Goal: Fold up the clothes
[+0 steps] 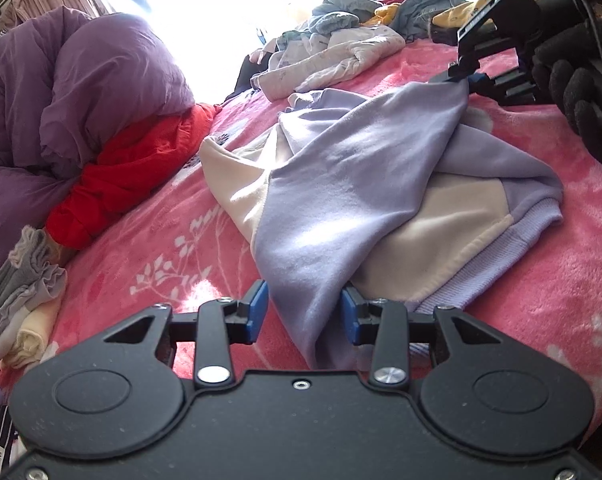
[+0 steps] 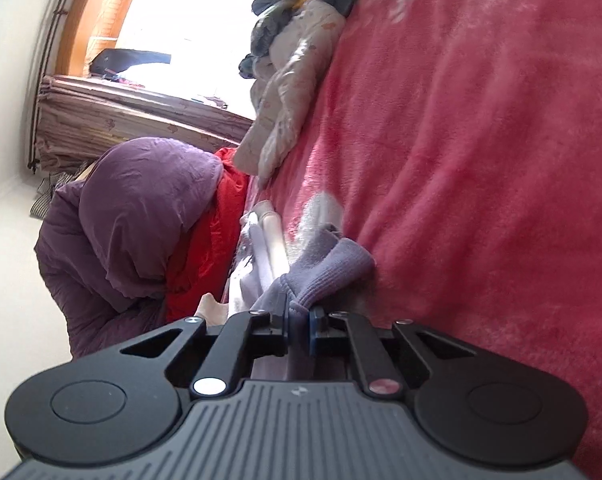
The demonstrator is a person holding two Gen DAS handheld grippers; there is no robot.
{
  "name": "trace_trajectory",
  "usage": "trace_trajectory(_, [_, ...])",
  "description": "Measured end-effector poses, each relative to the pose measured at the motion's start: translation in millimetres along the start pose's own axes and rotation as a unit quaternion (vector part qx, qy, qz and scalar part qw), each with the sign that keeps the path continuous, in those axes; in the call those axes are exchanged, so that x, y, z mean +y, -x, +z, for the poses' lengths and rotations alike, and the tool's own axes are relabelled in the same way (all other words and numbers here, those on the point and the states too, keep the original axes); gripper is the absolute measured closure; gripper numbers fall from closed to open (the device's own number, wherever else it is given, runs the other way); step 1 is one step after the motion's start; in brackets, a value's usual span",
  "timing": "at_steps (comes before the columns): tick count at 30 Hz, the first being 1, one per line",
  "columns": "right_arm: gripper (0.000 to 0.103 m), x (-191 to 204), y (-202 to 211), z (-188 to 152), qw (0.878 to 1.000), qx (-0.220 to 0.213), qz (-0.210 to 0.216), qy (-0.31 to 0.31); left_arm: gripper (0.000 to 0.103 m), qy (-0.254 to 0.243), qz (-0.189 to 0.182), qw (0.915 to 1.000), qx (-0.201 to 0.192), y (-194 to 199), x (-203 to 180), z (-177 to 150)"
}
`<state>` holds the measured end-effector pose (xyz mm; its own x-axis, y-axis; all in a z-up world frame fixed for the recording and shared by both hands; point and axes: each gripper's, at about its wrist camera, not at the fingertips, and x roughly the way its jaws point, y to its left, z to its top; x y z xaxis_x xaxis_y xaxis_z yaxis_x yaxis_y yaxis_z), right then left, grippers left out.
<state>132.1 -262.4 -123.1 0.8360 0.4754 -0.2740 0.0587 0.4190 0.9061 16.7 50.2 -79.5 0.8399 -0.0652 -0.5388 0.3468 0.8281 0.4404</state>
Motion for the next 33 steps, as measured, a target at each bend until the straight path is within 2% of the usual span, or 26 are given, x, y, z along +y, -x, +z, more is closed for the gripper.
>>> trace_trajectory(2, [0.093, 12, 3, 0, 1.0, -0.001, 0.008, 0.014, 0.089, -0.019, 0.006, 0.9998, 0.001, -2, -5, 1])
trace_trajectory(4, [0.094, 24, 7, 1, 1.0, -0.004, 0.019, 0.022, 0.093, -0.032, 0.01, 0.9994, 0.002, -2, -7, 1])
trace_trajectory(8, [0.094, 52, 23, 8, 0.998, -0.017, 0.054, 0.038, 0.097, -0.039, 0.008, 0.9992, 0.005, -2, -5, 0])
trace_trajectory(12, [0.094, 68, 39, 13, 0.996, -0.024, 0.057, 0.057, 0.098, -0.04, 0.007, 0.9992, 0.005, 0, -4, -1])
trace_trajectory(17, [0.094, 51, 55, 9, 0.998, -0.024, 0.03, 0.053, 0.098, -0.044, 0.007, 0.999, 0.008, 1, -5, -2])
trace_trajectory(22, [0.094, 8, 39, 1, 0.998, 0.008, -0.051, 0.028, 0.098, -0.042, -0.002, 0.999, 0.013, 1, -6, -3])
trace_trajectory(24, [0.094, -1, 38, -3, 0.997, 0.007, -0.065, 0.03, 0.098, -0.04, -0.014, 0.999, 0.015, 2, -6, -3])
trace_trajectory(27, [0.094, -1, 36, -5, 0.998, 0.01, -0.059, 0.03, 0.094, -0.024, -0.037, 0.9989, 0.018, 8, 1, -2])
trace_trajectory(28, [0.094, 0, 34, -5, 0.998, 0.013, -0.059, 0.032, 0.087, -0.016, -0.047, 0.9986, 0.017, 12, 5, -1])
trace_trajectory(29, [0.094, -2, 33, -4, 0.998, 0.018, -0.06, 0.031, 0.084, -0.002, -0.06, 0.9981, 0.013, 17, 12, 1])
trace_trajectory(31, [0.094, -5, 30, -1, 0.997, 0.03, -0.062, 0.03, 0.084, 0.043, -0.083, 0.9956, -0.003, 30, 34, 3])
trace_trajectory(33, [0.093, -11, 28, 1, 0.997, 0.047, -0.059, 0.03, 0.081, 0.111, -0.079, 0.9904, -0.024, 39, 62, 3])
